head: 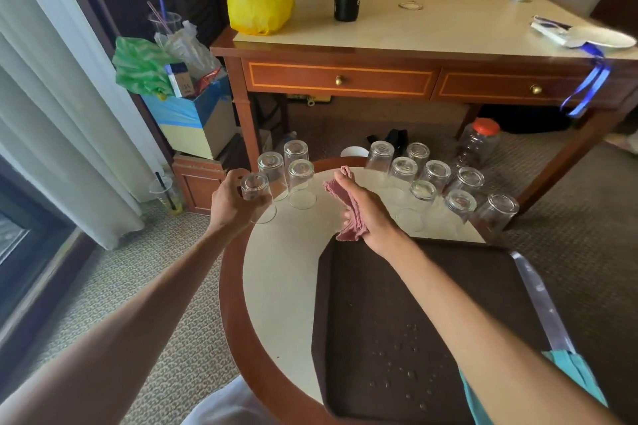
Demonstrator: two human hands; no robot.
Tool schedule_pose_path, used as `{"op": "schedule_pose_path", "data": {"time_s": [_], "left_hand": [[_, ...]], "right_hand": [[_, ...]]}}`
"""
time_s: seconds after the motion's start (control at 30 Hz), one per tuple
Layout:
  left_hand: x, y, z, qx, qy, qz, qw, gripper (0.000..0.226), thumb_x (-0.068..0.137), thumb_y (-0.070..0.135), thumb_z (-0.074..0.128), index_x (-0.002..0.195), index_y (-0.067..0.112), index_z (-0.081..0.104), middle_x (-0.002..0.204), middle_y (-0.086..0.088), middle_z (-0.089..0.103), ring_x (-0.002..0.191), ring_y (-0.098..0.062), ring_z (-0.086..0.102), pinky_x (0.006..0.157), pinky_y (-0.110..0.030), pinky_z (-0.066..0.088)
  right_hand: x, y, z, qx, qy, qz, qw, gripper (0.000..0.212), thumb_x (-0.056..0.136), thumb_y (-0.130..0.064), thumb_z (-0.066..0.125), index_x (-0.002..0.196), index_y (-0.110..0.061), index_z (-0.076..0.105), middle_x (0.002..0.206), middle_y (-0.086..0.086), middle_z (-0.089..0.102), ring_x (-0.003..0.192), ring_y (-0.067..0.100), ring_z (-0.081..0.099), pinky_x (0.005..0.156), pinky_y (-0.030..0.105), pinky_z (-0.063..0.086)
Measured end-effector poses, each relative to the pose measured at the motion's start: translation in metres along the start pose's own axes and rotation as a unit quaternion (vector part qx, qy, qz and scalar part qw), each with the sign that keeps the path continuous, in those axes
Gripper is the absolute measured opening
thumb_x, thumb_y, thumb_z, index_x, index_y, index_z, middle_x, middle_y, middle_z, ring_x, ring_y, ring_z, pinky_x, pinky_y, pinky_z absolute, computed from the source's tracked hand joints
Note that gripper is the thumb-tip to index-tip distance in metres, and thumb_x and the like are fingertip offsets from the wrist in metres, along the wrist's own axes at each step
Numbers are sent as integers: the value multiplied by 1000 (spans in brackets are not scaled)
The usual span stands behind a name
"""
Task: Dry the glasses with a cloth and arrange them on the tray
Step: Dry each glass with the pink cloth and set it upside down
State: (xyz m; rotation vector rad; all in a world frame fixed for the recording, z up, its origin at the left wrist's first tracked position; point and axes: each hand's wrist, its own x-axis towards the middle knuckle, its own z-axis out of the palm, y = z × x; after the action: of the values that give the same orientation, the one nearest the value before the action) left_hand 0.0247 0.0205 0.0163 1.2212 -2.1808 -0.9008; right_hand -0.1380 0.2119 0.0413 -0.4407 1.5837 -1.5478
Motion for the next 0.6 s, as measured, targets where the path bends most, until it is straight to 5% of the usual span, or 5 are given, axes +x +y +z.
{"op": "schedule_pose_path", "data": {"time_s": [0.1,0.3,0.43,0.5,0.6], "left_hand": [[-13,3,1,43,37,25,998,72,78,34,87,138,15,53,135,-12,59,124,-30,49,101,-40,34],[-56,49,18,-30,56,99,993,35,93,21,71,125,17,59,123,-5,56,108,-14,44,90,-36,43],[-76,99,49,-54,-19,187,981,24,96,20,69,119,19,61,113,4,63,97,-12,58,79,-27,52],[-73,123,69,-37,-65,213,974,23,96,26,70,117,20,62,105,6,64,92,-12,60,77,-29,55],[-63,155,103,5,-141,214,967,36,93,39,73,120,18,60,110,-1,64,97,-18,59,79,-33,49]], "right_hand": [[-8,0,-9,4,17,-5,1000,56,82,-54,72,110,-6,67,70,2,54,53,10,50,49,24,41],[-35,-12,-50,81,49,-41,995,44,101,-50,49,113,-10,60,68,1,49,47,9,41,40,21,34],[-48,-34,-88,69,185,-74,978,59,93,-67,47,124,-19,61,118,12,65,99,24,65,83,40,58],[-57,-46,-103,49,229,-80,969,73,91,-71,44,142,-19,51,145,13,53,128,29,53,110,42,43],[-68,-60,-124,-9,252,-102,962,58,108,-46,26,150,-8,41,152,23,41,134,33,45,101,32,40]]}}
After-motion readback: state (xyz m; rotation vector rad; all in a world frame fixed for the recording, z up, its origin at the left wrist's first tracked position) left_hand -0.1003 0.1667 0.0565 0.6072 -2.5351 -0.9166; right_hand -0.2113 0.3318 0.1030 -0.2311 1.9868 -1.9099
